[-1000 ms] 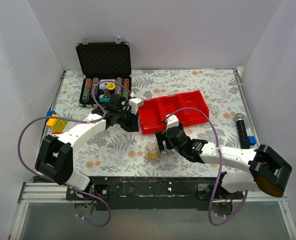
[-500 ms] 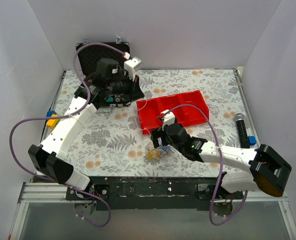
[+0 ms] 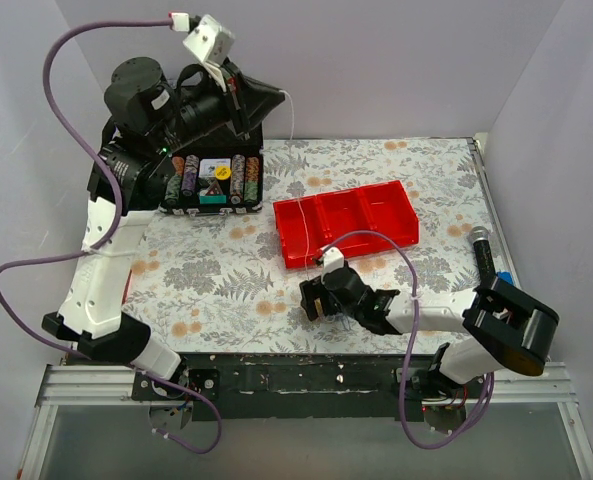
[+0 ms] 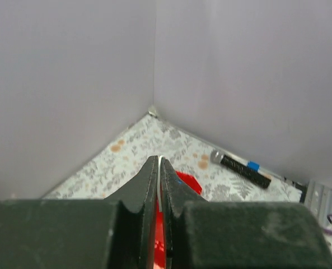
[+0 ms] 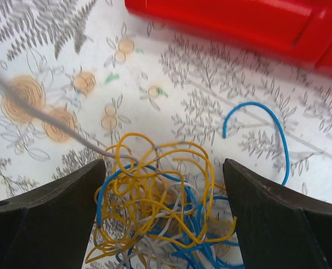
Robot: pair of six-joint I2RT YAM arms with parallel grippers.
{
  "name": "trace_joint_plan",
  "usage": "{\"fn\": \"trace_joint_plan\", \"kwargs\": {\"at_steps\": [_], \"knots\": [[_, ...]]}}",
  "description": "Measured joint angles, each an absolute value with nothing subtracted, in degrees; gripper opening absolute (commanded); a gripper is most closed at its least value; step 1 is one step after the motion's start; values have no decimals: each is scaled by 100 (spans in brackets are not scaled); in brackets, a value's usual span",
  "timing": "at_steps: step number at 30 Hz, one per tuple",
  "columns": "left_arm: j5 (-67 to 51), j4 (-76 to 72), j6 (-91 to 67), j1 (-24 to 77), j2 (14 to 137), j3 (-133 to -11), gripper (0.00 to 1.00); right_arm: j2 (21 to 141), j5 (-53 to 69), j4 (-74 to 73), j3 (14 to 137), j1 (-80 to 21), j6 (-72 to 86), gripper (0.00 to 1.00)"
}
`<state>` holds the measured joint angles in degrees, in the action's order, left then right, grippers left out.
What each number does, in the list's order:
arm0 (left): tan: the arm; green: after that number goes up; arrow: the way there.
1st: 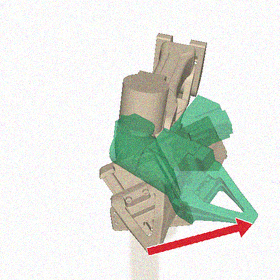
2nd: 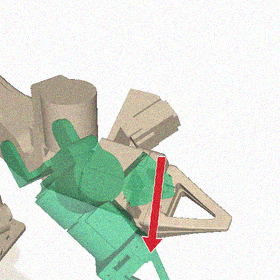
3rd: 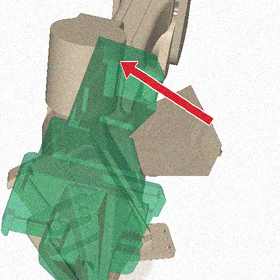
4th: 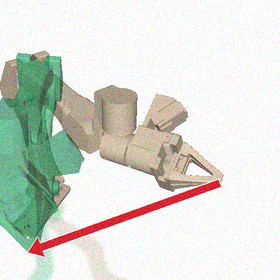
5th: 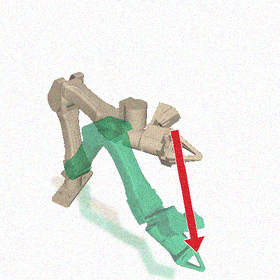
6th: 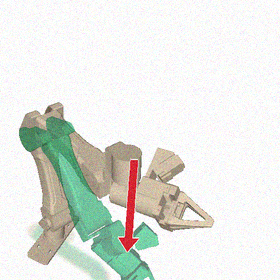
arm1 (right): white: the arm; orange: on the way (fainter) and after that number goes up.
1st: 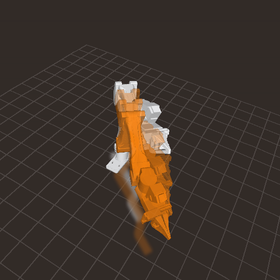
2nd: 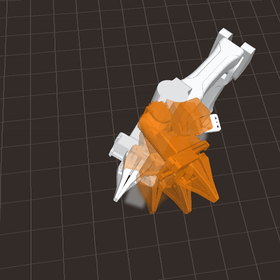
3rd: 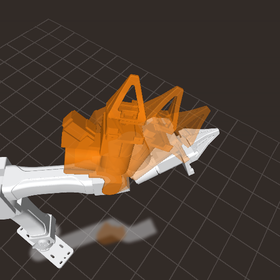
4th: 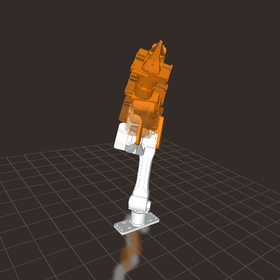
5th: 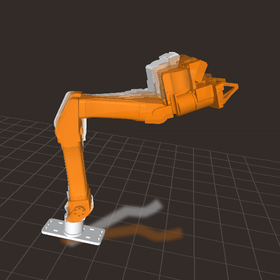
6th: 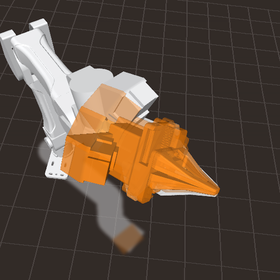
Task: Untangle the cables
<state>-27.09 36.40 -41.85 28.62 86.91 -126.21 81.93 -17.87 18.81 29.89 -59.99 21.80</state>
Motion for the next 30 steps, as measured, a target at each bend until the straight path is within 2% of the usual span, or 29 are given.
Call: {"fn": "trace_joint_plan", "kwargs": {"at_steps": [6,19,24,30], "knots": [[-2322,2755,-4357,2862,9039,-13336,0,7863,-1988,2239,2370,-6309,2609,91],[-941,1219,-4386,2862,9876,-13911,0,7087,-2453,2316,1697,-6904,3352,93],[-768,860,-4372,2862,9911,-13917,0,7043,-2561,2235,1697,-6976,3468,93],[-902,869,-4456,2862,9671,-13319,0,6963,-2655,1955,1756,-7000,3468,93]]}}
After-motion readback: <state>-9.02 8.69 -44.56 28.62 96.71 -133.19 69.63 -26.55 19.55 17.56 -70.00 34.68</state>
